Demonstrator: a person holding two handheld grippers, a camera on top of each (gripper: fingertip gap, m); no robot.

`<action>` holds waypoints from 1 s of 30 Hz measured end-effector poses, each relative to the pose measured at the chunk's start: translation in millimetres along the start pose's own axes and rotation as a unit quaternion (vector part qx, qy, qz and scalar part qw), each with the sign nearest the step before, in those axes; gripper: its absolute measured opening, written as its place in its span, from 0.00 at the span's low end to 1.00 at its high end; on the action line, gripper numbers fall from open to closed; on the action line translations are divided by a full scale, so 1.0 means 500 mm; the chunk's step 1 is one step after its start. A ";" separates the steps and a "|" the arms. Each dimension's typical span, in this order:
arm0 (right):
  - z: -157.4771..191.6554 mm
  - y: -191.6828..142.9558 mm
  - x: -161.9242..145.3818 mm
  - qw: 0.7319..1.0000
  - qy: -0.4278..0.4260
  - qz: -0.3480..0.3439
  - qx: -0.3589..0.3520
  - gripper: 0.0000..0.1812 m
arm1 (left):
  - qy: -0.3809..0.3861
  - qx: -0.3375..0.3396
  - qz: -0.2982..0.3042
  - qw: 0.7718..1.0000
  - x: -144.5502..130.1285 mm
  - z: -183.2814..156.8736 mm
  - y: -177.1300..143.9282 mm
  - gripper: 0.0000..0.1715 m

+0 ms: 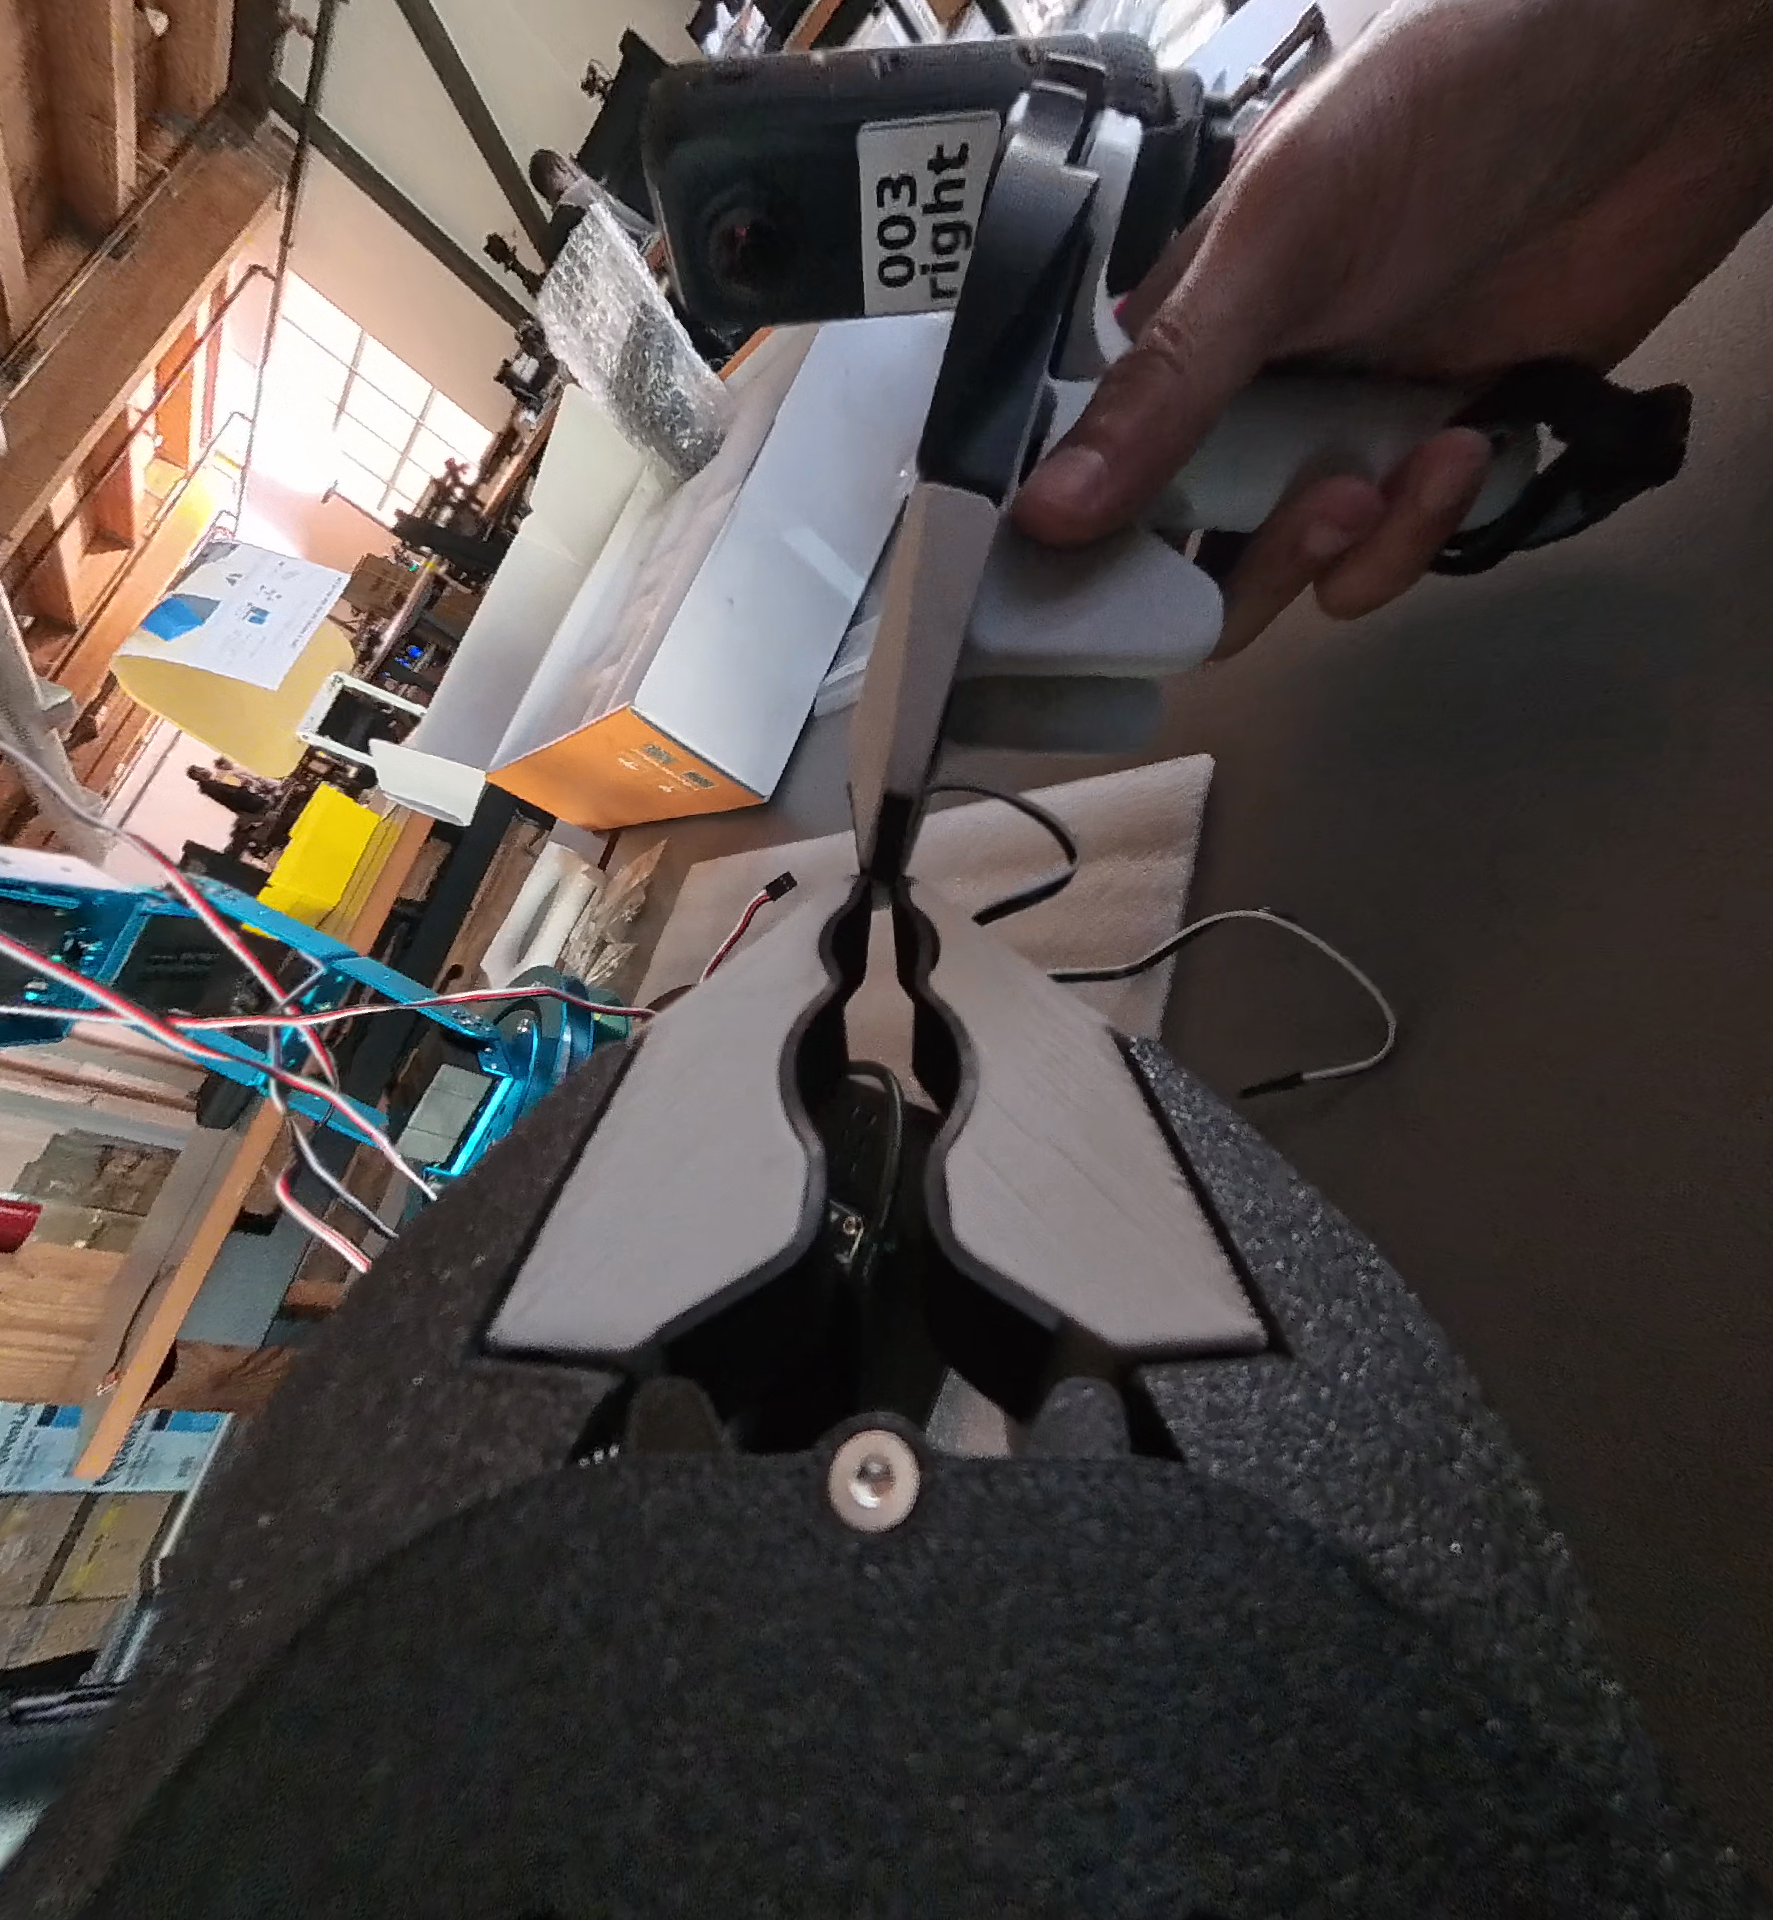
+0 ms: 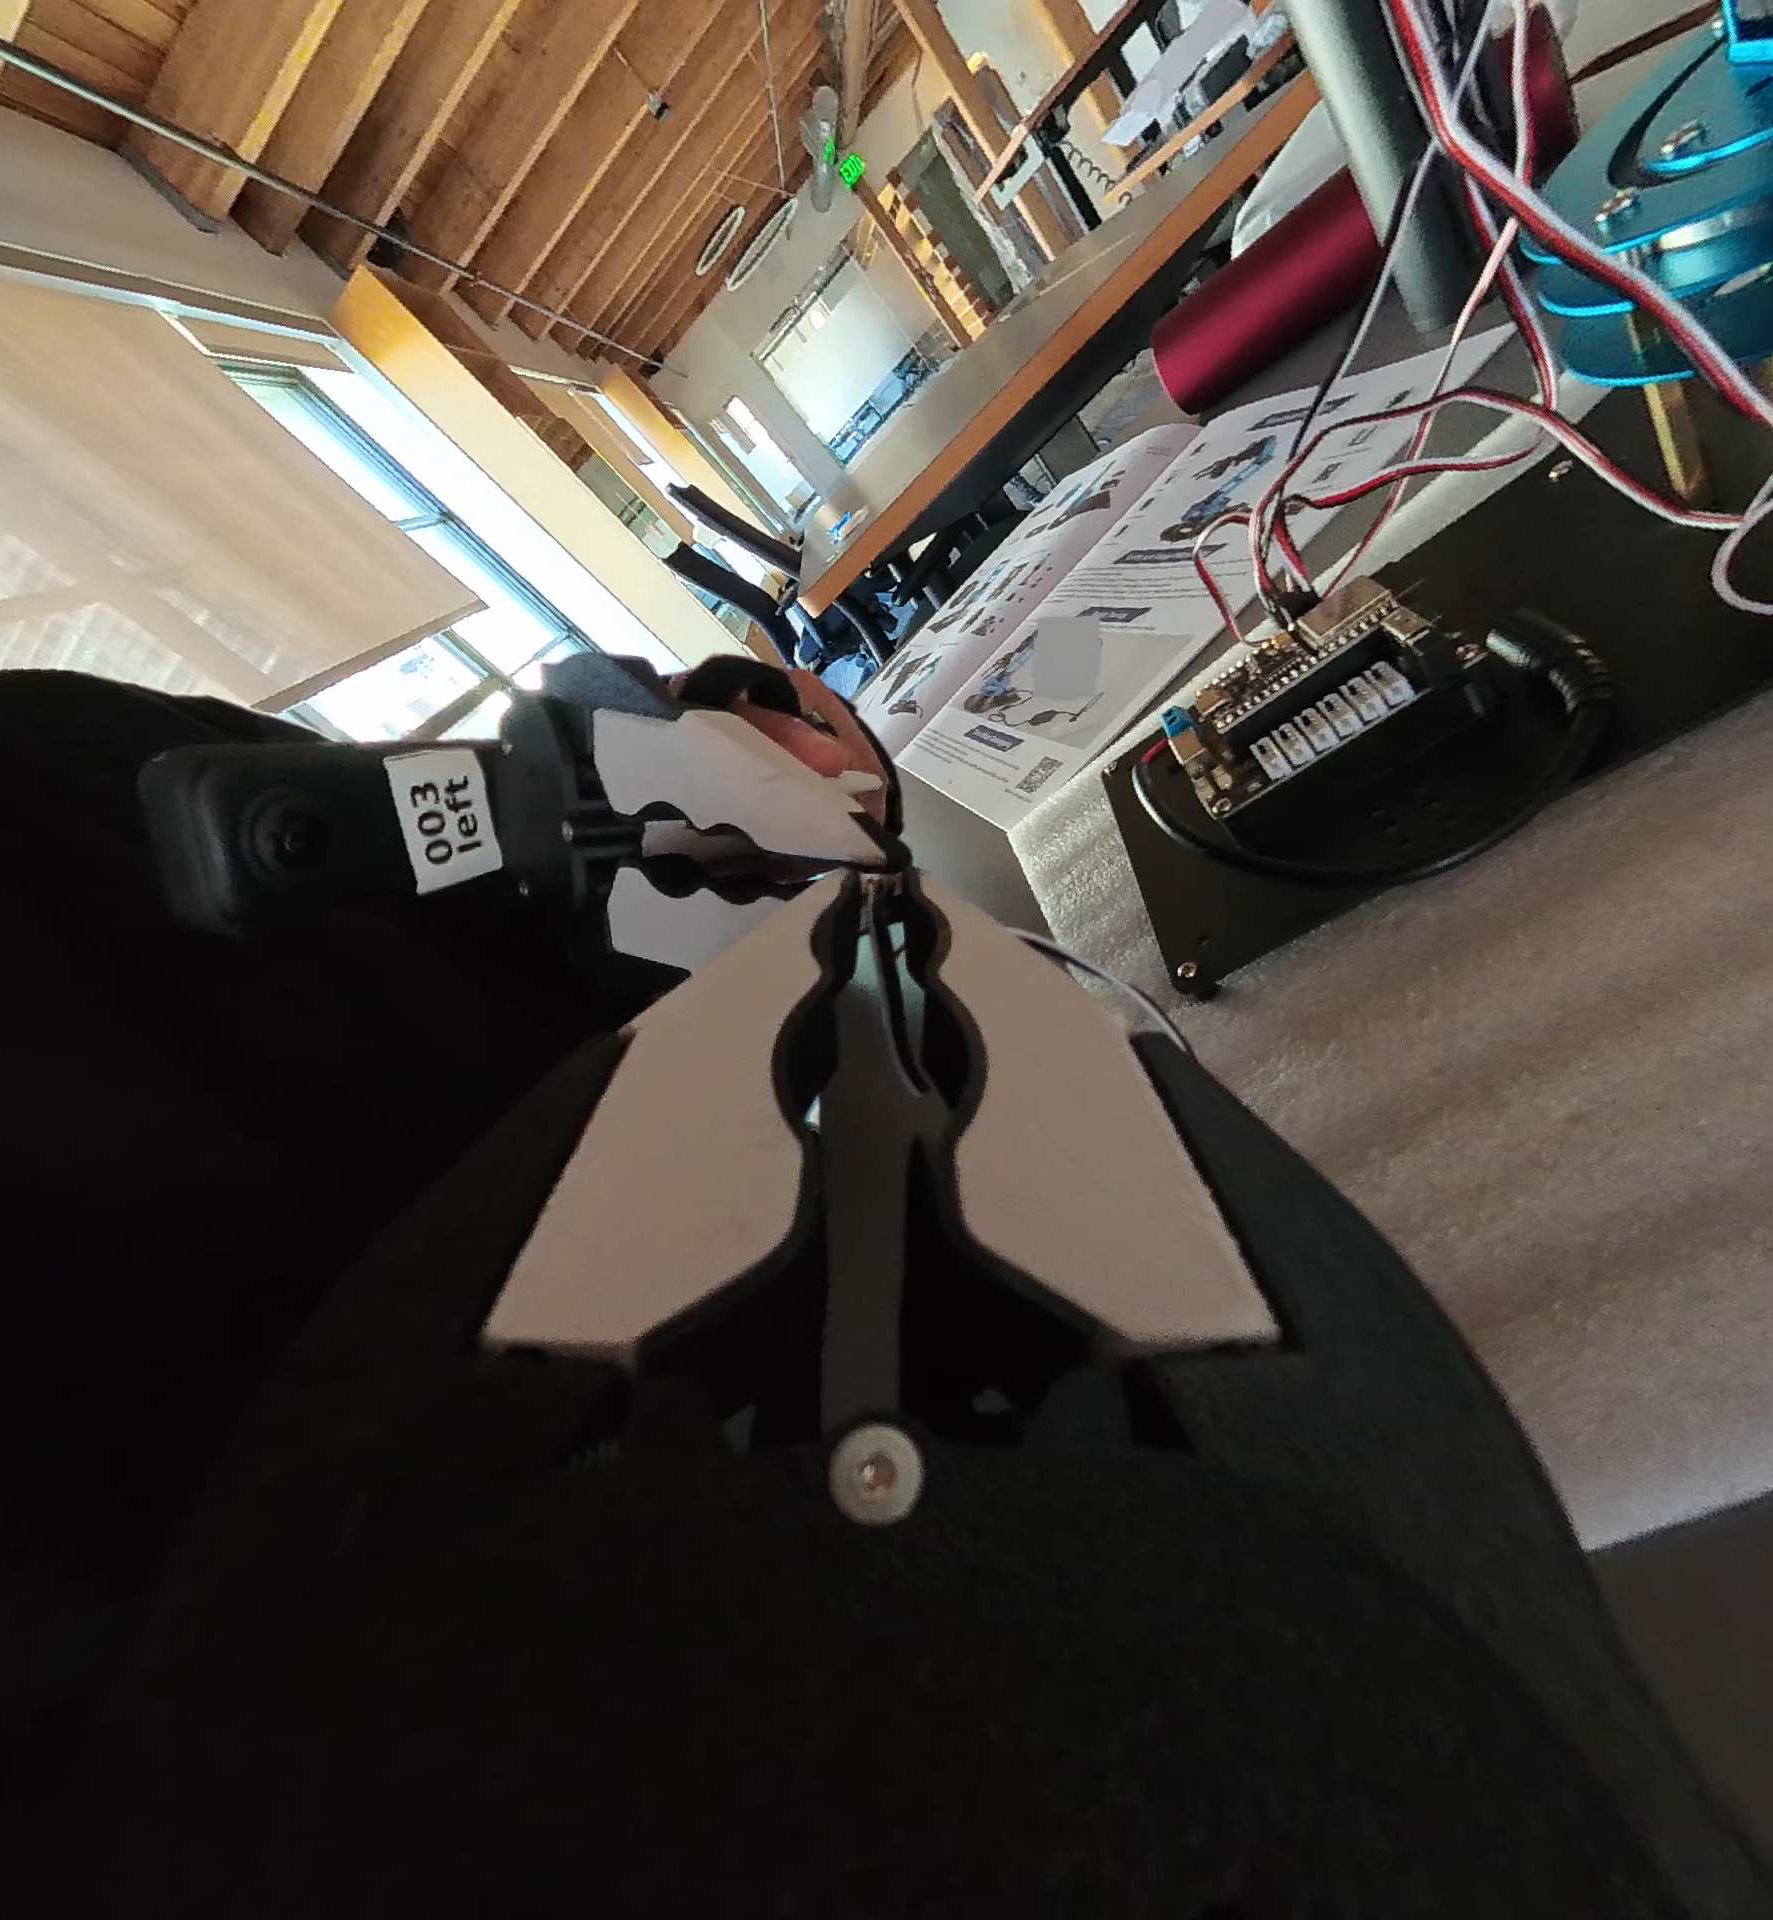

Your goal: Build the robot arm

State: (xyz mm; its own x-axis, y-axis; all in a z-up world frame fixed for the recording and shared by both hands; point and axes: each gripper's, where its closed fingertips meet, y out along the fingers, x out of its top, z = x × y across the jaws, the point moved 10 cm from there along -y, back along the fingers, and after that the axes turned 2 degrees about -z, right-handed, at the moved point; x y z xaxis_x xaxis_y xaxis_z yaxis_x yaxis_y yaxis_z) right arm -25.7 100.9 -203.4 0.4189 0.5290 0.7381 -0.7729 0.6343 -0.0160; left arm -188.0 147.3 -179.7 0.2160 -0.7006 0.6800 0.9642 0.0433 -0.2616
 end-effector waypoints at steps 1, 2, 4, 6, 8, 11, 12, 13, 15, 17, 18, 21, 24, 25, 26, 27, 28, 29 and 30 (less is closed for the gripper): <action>-0.002 0.000 -0.001 1.000 0.005 0.003 -0.001 0.03 | 0.000 0.002 0.002 1.000 0.000 -0.002 0.001 0.02; -0.003 -0.001 -0.001 1.000 0.014 0.006 -0.001 0.03 | -0.004 0.003 0.004 1.000 0.000 -0.004 0.002 0.02; -0.006 -0.002 -0.001 0.999 0.031 0.014 0.002 0.03 | -0.021 0.002 0.004 1.000 -0.002 -0.005 0.003 0.02; -0.010 -0.001 0.002 0.999 0.046 0.013 0.013 0.03 | -0.045 0.004 -0.002 0.999 -0.005 -0.001 0.002 0.03; -0.016 -0.004 0.014 0.998 0.054 0.024 0.016 0.03 | -0.066 0.007 -0.002 0.998 -0.011 0.008 -0.004 0.07; -0.020 -0.033 0.086 0.999 0.025 0.042 0.001 0.03 | -0.107 0.000 0.003 0.994 -0.031 0.038 -0.025 0.10; -0.019 -0.050 0.129 0.999 -0.001 0.049 -0.014 0.03 | -0.124 0.001 0.005 0.992 -0.041 0.053 -0.034 0.10; -0.018 -0.068 0.178 0.997 -0.031 0.056 -0.031 0.03 | -0.143 0.004 0.007 0.990 -0.052 0.072 -0.044 0.10; -0.031 -0.094 0.284 0.990 -0.086 0.079 -0.075 0.03 | -0.193 0.018 0.007 0.981 -0.077 0.122 -0.062 0.09; -0.084 -0.099 0.375 0.978 -0.109 0.128 -0.121 0.03 | -0.252 0.037 0.012 0.967 -0.108 0.182 -0.073 0.10; -0.125 -0.091 0.409 0.974 -0.097 0.160 -0.130 0.03 | -0.280 0.047 0.014 0.959 -0.126 0.213 -0.074 0.10; -0.242 -0.042 0.469 0.963 -0.031 0.225 -0.146 0.03 | -0.346 0.059 0.025 0.936 -0.183 0.297 -0.062 0.10; -0.322 0.015 0.487 0.932 -0.034 0.319 -0.170 0.03 | -0.385 0.058 0.036 0.920 -0.229 0.356 -0.032 0.10; -0.338 0.032 0.493 0.929 -0.015 0.330 -0.165 0.03 | -0.397 0.045 0.031 0.916 -0.239 0.370 -0.021 0.10; -0.347 0.050 0.496 0.928 0.004 0.343 -0.145 0.03 | -0.408 0.033 0.024 0.912 -0.246 0.381 -0.010 0.10; -0.352 0.065 0.496 0.924 0.017 0.362 -0.123 0.03 | -0.416 0.022 0.016 0.909 -0.251 0.392 0.001 0.10; -0.355 0.073 0.498 0.919 0.016 0.376 -0.117 0.03 | -0.421 0.014 0.008 0.907 -0.252 0.402 0.009 0.10; -0.355 0.075 0.501 0.919 0.011 0.379 -0.109 0.03 | -0.420 0.009 -0.002 0.907 -0.247 0.411 0.013 0.10; -0.346 0.072 0.504 0.924 0.022 0.371 -0.088 0.03 | -0.414 0.008 -0.015 0.910 -0.239 0.419 0.011 0.10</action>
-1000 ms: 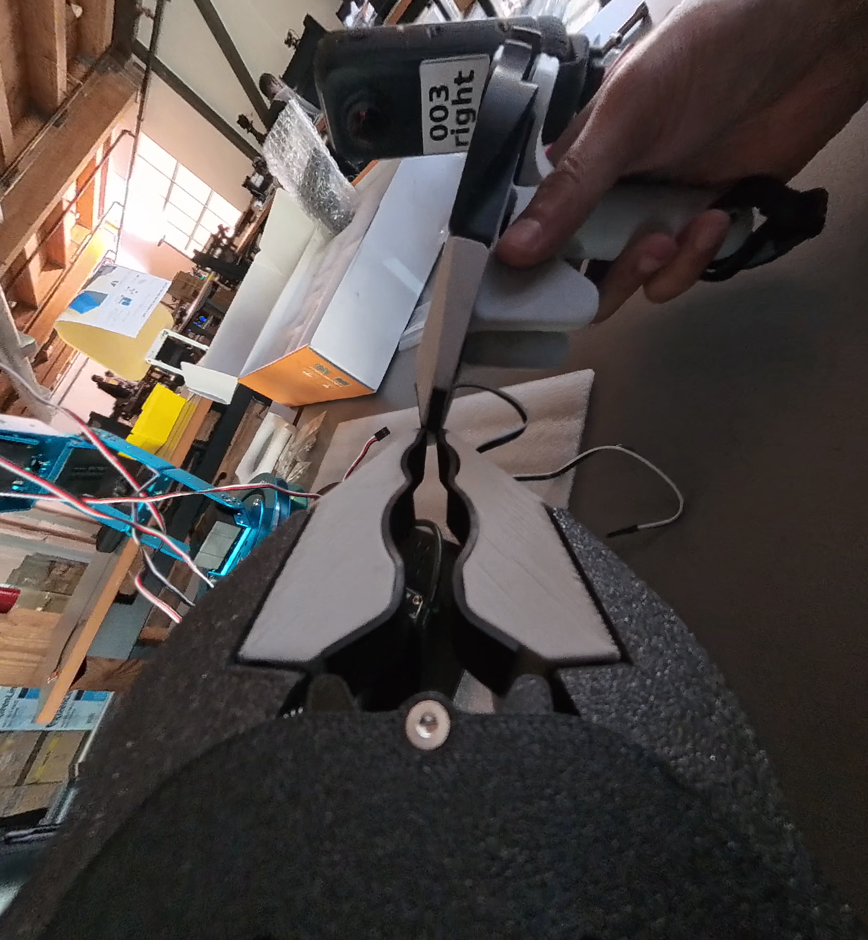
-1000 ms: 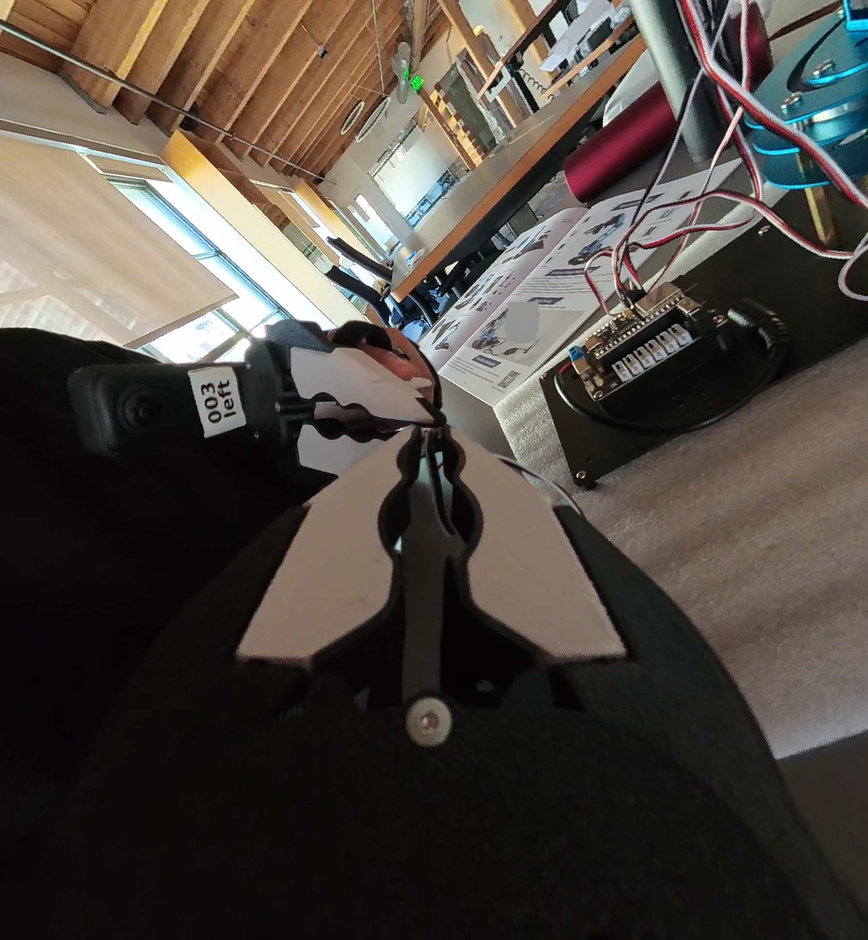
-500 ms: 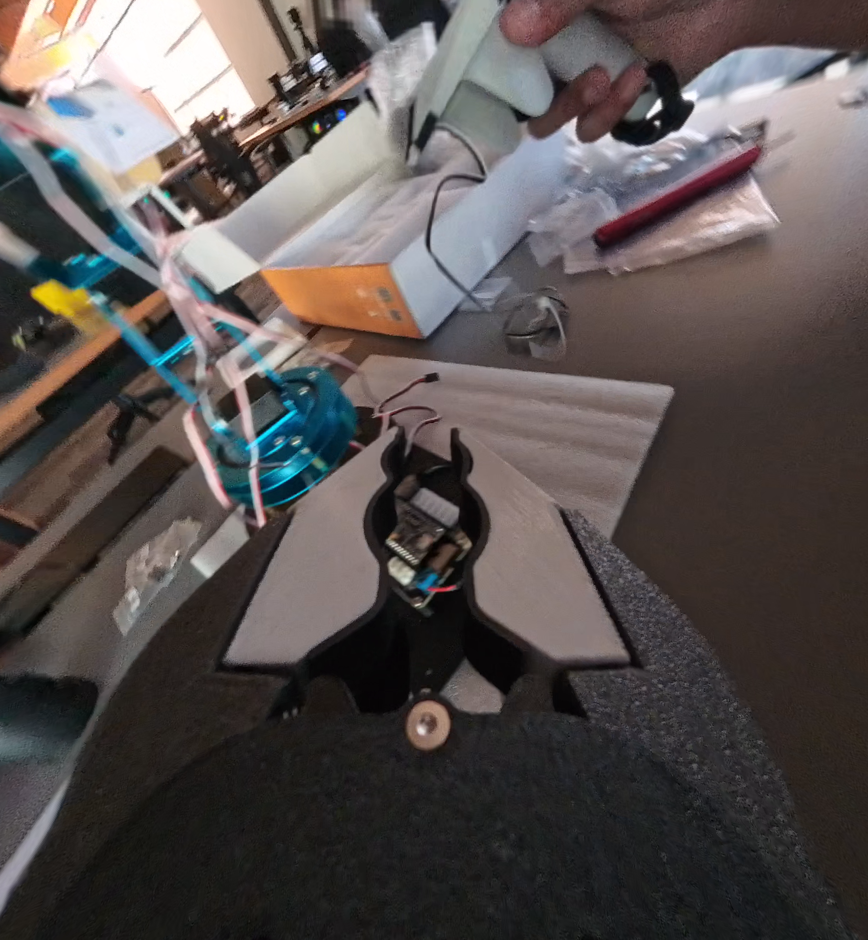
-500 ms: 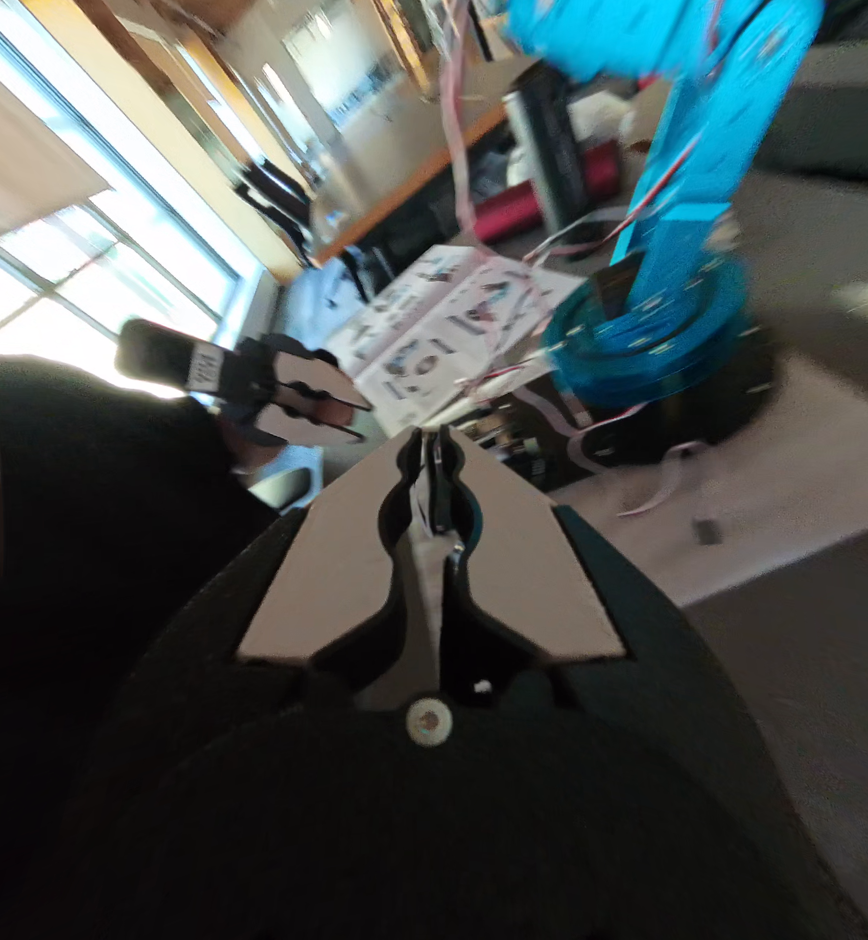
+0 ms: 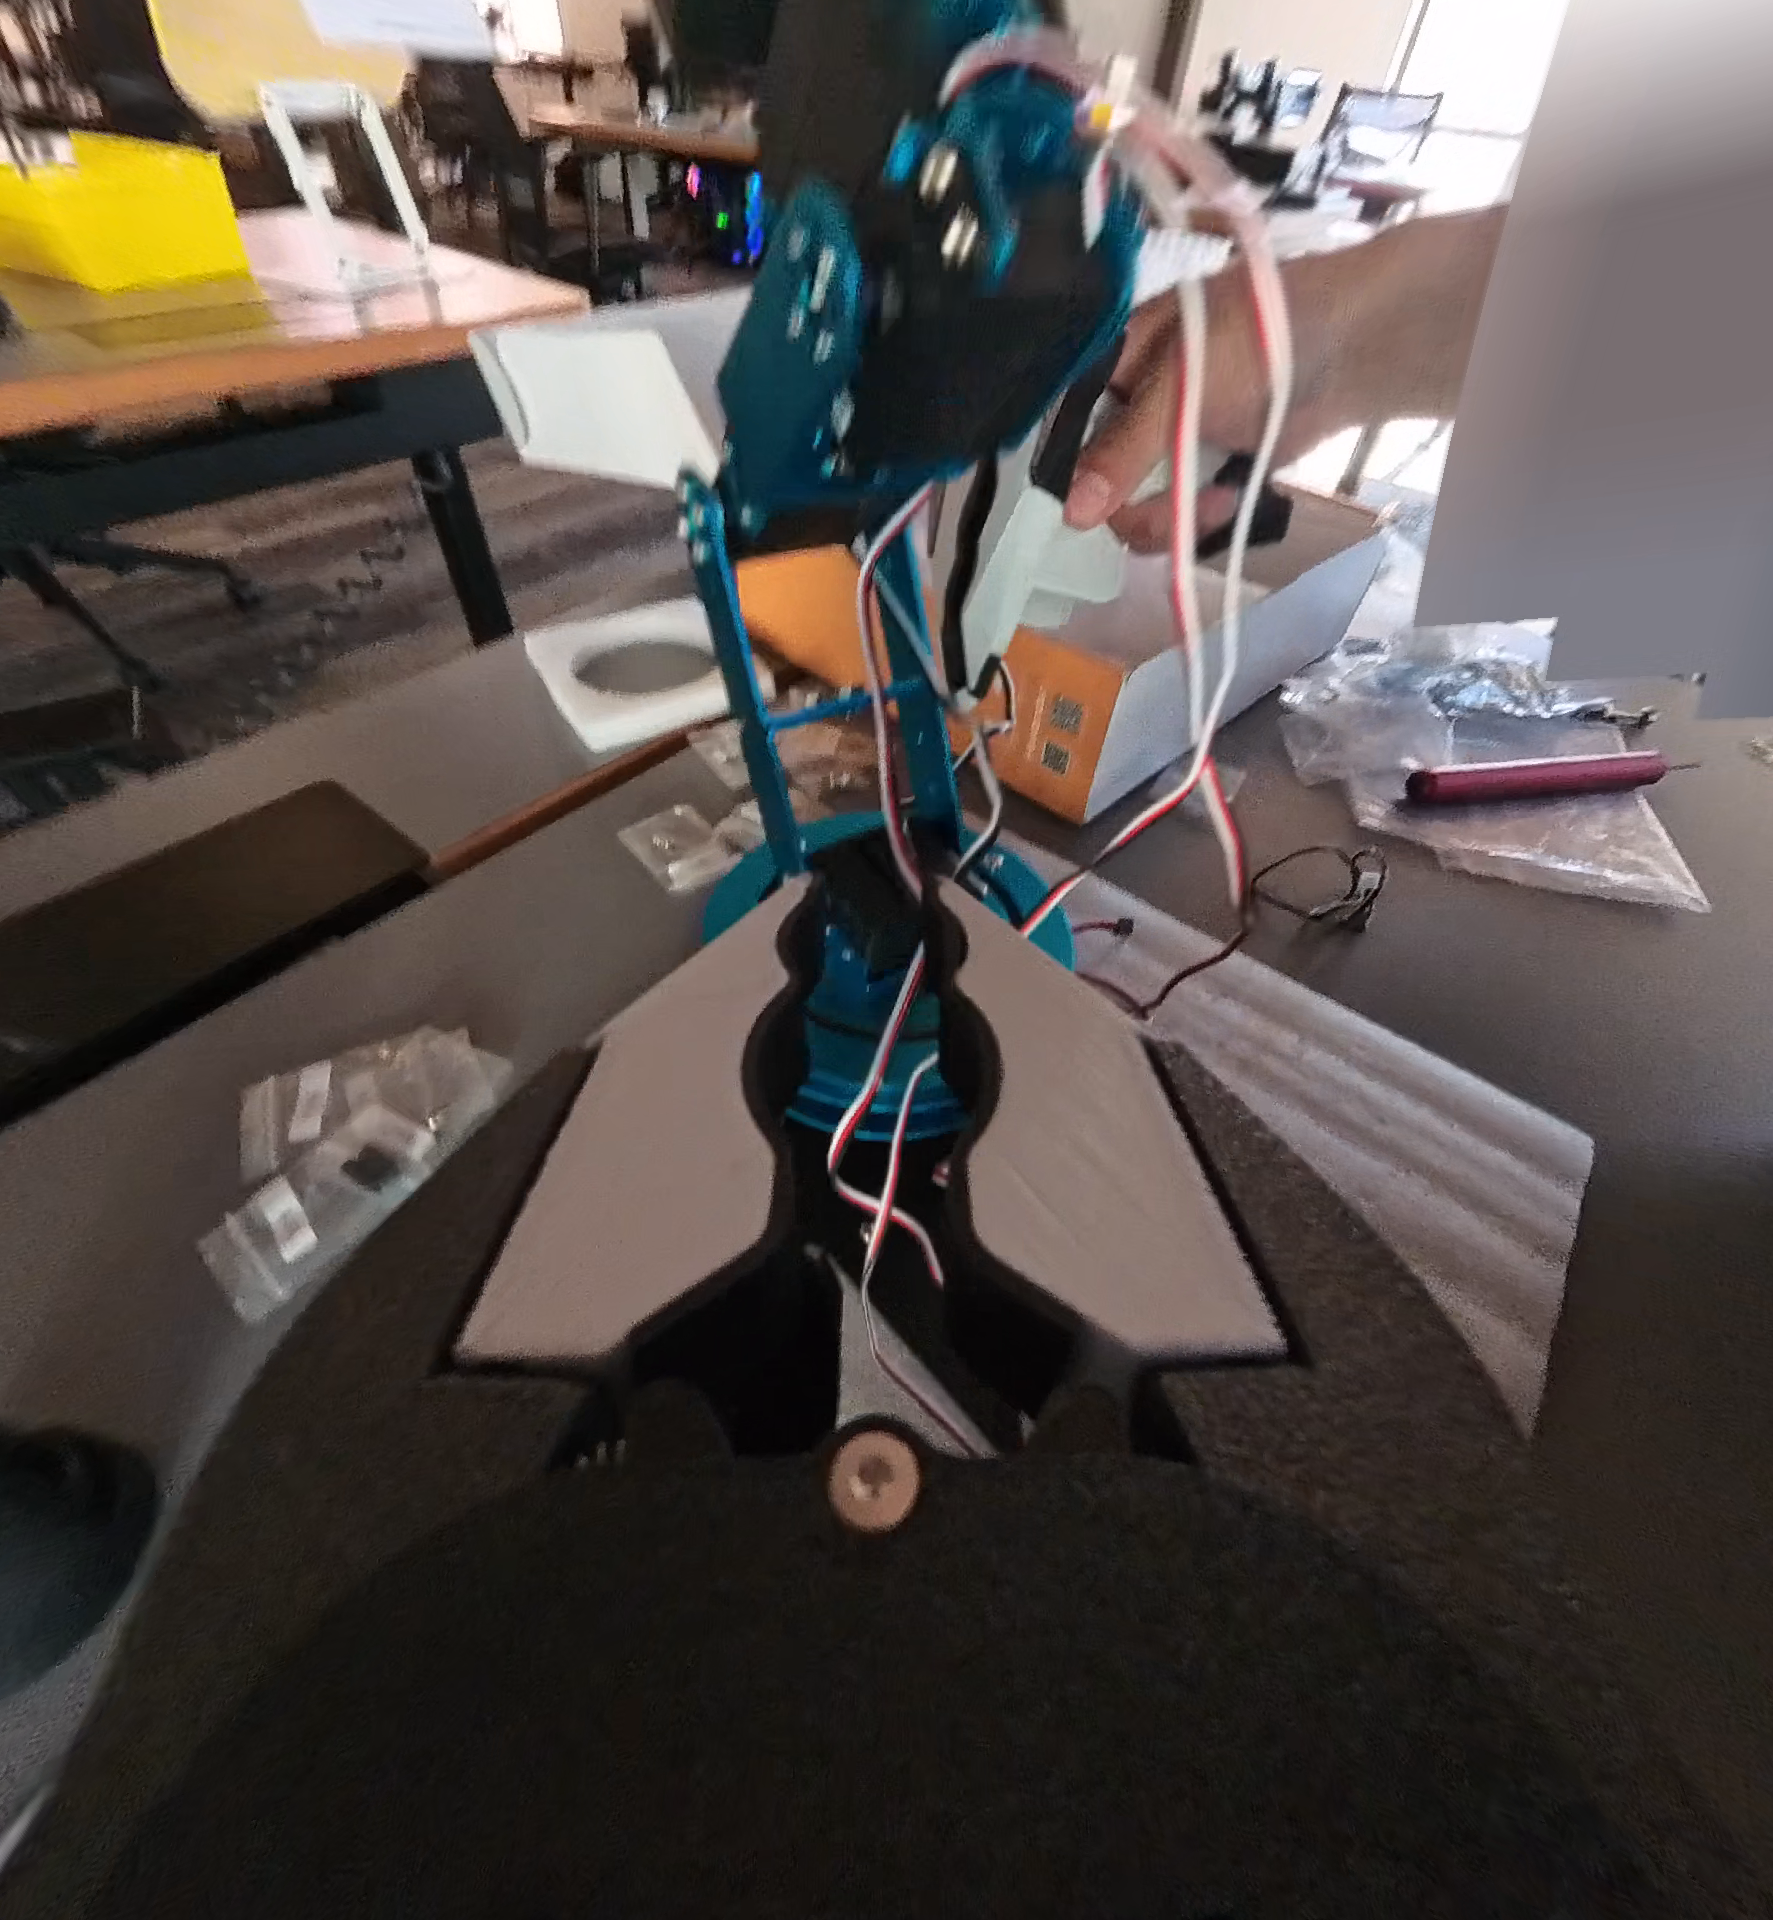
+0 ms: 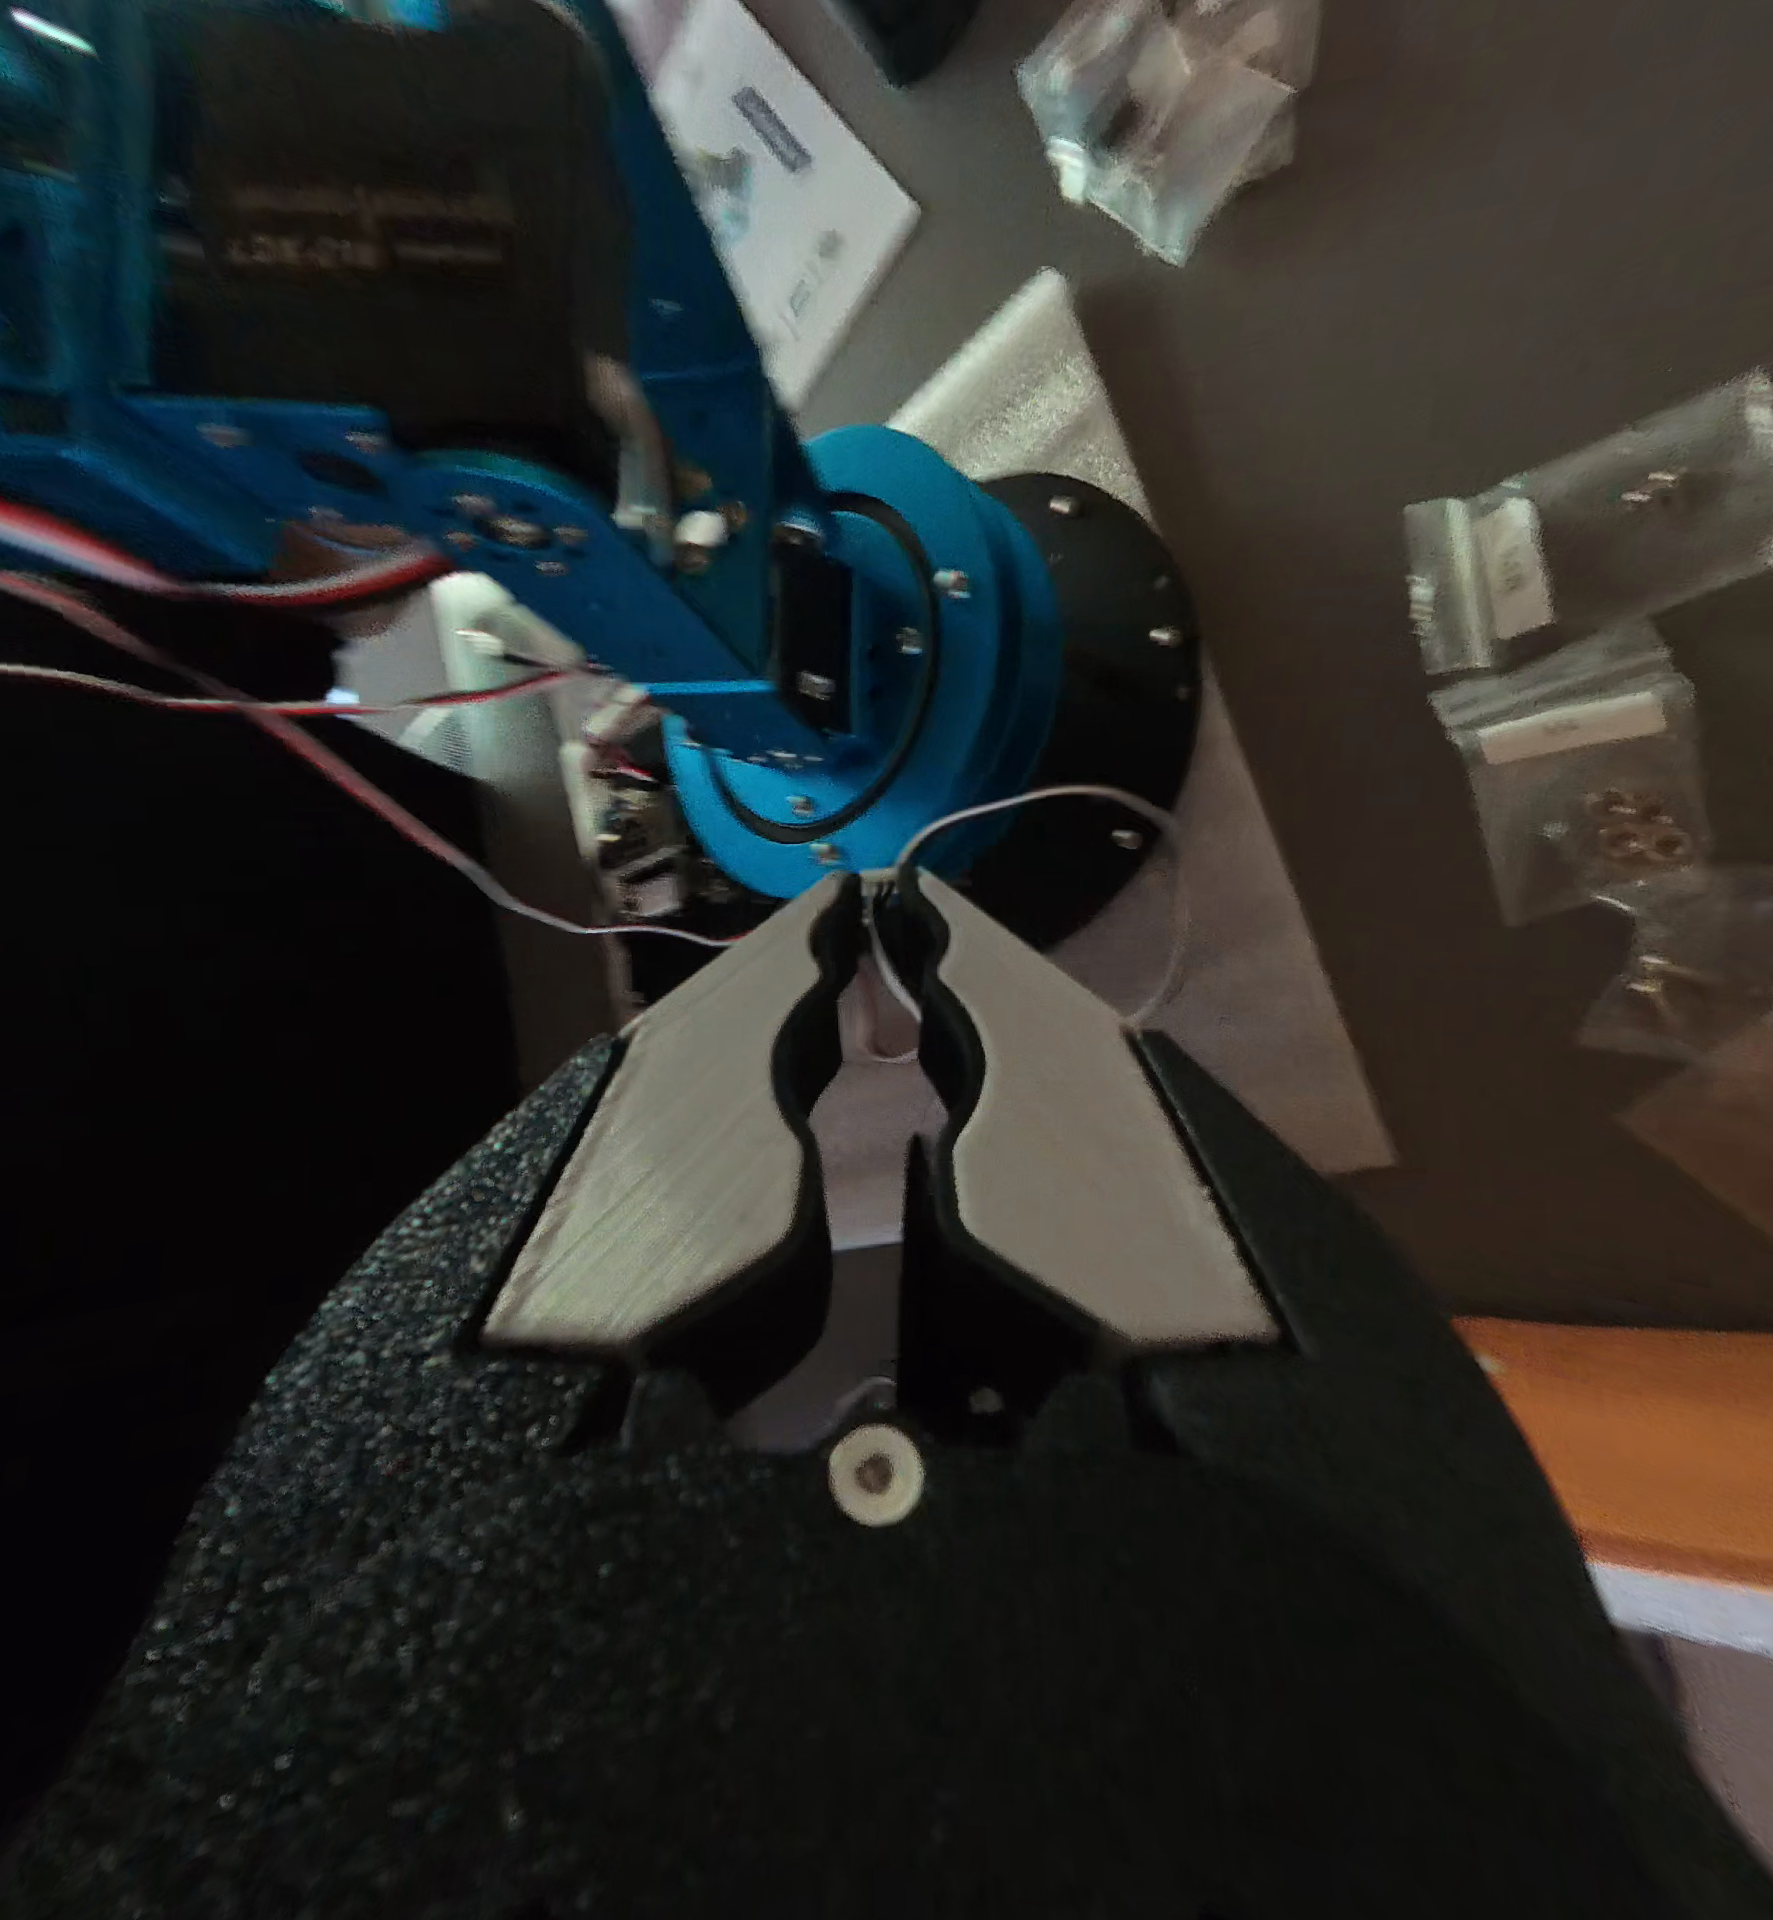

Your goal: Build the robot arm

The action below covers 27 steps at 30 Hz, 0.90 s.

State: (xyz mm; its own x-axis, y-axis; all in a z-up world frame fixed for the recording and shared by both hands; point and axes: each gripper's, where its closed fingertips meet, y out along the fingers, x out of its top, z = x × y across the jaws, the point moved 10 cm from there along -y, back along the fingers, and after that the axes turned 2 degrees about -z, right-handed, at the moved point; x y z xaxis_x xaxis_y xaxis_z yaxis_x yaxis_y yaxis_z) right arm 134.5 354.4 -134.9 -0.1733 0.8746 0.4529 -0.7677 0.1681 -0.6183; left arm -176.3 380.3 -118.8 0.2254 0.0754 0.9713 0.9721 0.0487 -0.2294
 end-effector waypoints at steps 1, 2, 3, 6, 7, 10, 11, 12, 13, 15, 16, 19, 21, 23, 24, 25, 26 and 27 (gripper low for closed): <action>0.012 -0.010 -0.003 0.999 0.005 -0.025 0.030 0.03 | 0.015 0.001 -0.017 1.000 0.014 -0.005 -0.007 0.10; 0.028 -0.022 -0.009 0.997 0.004 -0.056 0.055 0.03 | 0.042 0.013 -0.040 0.998 0.028 -0.012 -0.020 0.09; 0.047 -0.033 -0.018 0.994 0.002 -0.081 0.079 0.03 | 0.076 0.026 -0.064 0.995 0.042 -0.024 -0.034 0.09; 0.108 -0.048 -0.054 0.981 -0.007 -0.144 0.129 0.02 | 0.159 0.035 -0.112 0.980 0.072 -0.088 -0.063 0.10; 0.129 -0.047 -0.065 0.975 -0.007 -0.163 0.149 0.03 | 0.175 0.024 -0.116 0.977 0.076 -0.118 -0.064 0.10; 0.199 -0.025 -0.102 0.956 -0.013 -0.191 0.221 0.02 | 0.249 0.031 -0.103 0.963 0.070 -0.209 -0.041 0.11; 0.222 -0.012 -0.117 0.952 -0.018 -0.189 0.241 0.02 | 0.276 0.052 -0.099 0.955 0.066 -0.234 -0.031 0.12; 0.244 0.003 -0.133 0.948 -0.025 -0.184 0.257 0.02 | 0.301 0.059 -0.095 0.947 0.062 -0.260 -0.022 0.13; 0.264 0.018 -0.148 0.945 -0.029 -0.181 0.272 0.02 | 0.320 0.065 -0.097 0.940 0.058 -0.286 -0.015 0.13; 0.294 0.044 -0.179 0.941 -0.034 -0.171 0.289 0.02 | 0.345 0.065 -0.100 0.931 0.049 -0.336 -0.003 0.12; 0.306 0.054 -0.193 0.940 -0.037 -0.168 0.295 0.02 | 0.355 0.065 -0.098 0.928 0.042 -0.359 0.003 0.11; 0.329 0.072 -0.233 0.937 -0.040 -0.155 0.312 0.03 | 0.392 0.086 -0.102 0.910 0.019 -0.422 0.008 0.06; 0.338 0.074 -0.254 0.936 -0.045 -0.154 0.313 0.03 | 0.410 0.104 -0.097 0.901 0.006 -0.456 0.010 0.03; 0.344 0.074 -0.272 0.937 -0.052 -0.151 0.310 0.03 | 0.422 0.119 -0.090 0.894 -0.003 -0.480 0.012 0.03; 0.347 0.073 -0.279 0.937 -0.054 -0.148 0.310 0.03 | 0.419 0.123 -0.088 0.895 -0.005 -0.489 0.012 0.03; 0.350 0.072 -0.283 0.937 -0.055 -0.148 0.312 0.03 | 0.413 0.127 -0.088 0.898 -0.005 -0.497 0.011 0.03; 0.352 0.071 -0.287 0.937 -0.059 -0.147 0.312 0.03 | 0.408 0.128 -0.088 0.900 -0.005 -0.503 0.011 0.02; 0.355 0.069 -0.290 0.937 -0.066 -0.147 0.310 0.03 | 0.403 0.129 -0.087 0.902 -0.004 -0.507 0.010 0.02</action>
